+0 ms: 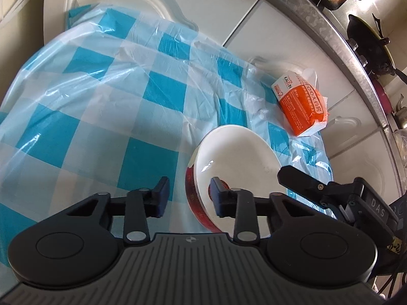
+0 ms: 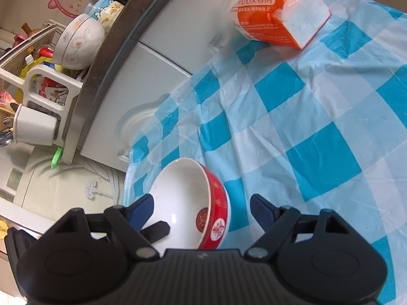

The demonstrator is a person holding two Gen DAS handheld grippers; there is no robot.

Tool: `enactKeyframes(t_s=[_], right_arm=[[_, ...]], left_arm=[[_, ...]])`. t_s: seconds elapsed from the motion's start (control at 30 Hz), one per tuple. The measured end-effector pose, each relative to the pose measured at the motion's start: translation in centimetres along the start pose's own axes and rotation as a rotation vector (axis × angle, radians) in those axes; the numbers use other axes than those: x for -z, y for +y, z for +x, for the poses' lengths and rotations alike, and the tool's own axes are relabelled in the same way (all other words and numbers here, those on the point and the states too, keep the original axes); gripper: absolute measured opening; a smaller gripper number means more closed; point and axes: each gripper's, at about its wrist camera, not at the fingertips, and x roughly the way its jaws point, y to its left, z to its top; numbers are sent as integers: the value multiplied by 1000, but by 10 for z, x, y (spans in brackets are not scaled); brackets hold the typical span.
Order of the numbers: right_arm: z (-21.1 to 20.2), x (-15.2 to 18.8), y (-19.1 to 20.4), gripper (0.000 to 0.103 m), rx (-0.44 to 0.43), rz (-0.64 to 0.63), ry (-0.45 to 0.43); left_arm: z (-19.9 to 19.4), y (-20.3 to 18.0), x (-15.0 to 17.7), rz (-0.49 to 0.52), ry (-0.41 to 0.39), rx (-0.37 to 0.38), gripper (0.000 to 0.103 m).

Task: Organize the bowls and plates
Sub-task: 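Close the left gripper on the red-and-white bowl's rim, then lift the red-and-white bowl with the left gripper toward the bowl stack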

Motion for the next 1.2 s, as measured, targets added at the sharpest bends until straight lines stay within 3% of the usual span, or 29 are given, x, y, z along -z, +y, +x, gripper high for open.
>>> enactKeyframes(t_s=[0.13,0.27,0.53,1.2], right_arm=[[7,-1,2,81,-12,2,29],[10,0,7,79,-30,-11,47],[2,5,18,80,-5,-73,34],[-74,29,39,80,-118,-81,-60]], left_arm=[[6,-5,2,12,10,5,21],[8,-8,3,23,6,-8,16],[-6,-14,9,66,-48,11,16],[-74,-33,41,80,-86,71,16]])
